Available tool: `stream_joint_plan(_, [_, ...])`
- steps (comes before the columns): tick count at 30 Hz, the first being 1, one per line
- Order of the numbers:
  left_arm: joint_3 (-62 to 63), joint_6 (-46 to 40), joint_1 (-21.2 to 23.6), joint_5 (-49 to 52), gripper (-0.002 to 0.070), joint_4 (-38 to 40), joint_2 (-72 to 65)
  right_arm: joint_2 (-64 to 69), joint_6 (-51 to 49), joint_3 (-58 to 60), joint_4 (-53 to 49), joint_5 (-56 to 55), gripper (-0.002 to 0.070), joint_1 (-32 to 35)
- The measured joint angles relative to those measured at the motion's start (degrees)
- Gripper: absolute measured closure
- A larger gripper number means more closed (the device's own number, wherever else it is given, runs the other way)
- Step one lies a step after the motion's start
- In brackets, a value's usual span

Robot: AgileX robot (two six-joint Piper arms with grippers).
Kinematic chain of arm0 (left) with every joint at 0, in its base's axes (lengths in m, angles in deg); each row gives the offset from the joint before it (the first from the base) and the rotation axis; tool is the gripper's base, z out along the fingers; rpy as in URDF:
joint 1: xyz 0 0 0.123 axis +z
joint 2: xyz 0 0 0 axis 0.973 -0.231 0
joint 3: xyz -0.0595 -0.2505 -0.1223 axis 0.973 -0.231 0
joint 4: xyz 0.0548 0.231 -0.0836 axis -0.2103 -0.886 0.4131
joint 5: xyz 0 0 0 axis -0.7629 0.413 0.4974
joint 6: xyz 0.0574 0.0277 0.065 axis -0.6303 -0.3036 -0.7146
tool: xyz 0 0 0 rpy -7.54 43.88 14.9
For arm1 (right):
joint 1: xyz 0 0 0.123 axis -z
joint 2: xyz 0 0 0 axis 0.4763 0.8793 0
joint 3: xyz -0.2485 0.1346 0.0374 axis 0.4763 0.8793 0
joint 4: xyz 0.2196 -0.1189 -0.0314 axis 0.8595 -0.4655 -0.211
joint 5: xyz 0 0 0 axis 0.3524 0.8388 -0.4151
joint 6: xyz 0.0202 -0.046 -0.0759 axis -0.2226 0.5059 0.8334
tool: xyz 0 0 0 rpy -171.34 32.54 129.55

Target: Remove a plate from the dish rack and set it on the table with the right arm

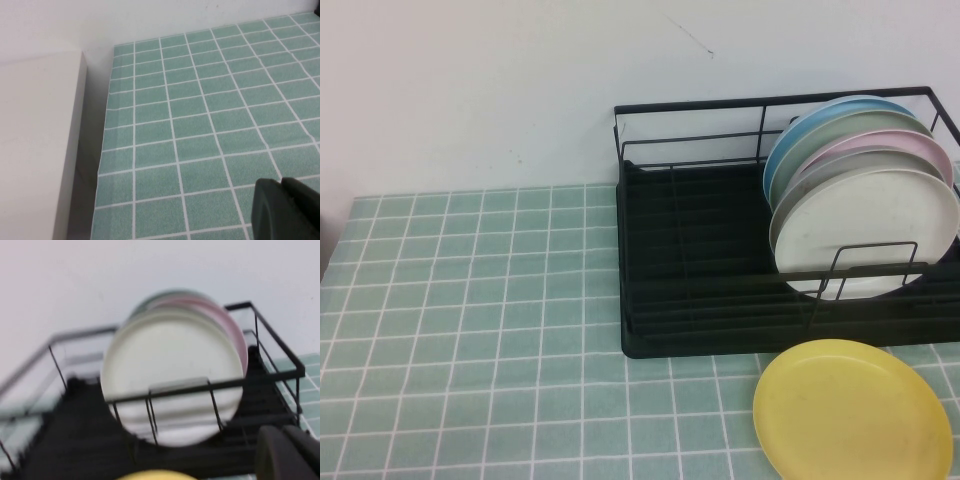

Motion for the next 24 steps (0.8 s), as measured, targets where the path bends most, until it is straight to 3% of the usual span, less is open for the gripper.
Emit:
stream_joint_plan(8, [0.0,0.0,0.0,0.0,0.0678,0.0,0.0,0.0,-0.23,0.0,13.36,-4.36,0.0678,0.0])
stream_joint_plan(14, [0.0,0.0,0.0,0.0,0.0678,0.0,0.0,0.91,-0.23,-1.28,17.72,1.48,0.0678,0.0])
stream_joint_plan(18, [0.0,0.0,0.0,0.0,0.0678,0.0,0.0,11.47,-0.23,-9.45,13.36,9.2,0.0678,0.0])
stream_joint_plan(24, [0.0,0.0,0.0,0.0,0.0678,0.0,0.0,34.25,-0.23,-26.92,-1.27,22.72,0.0678,0.0])
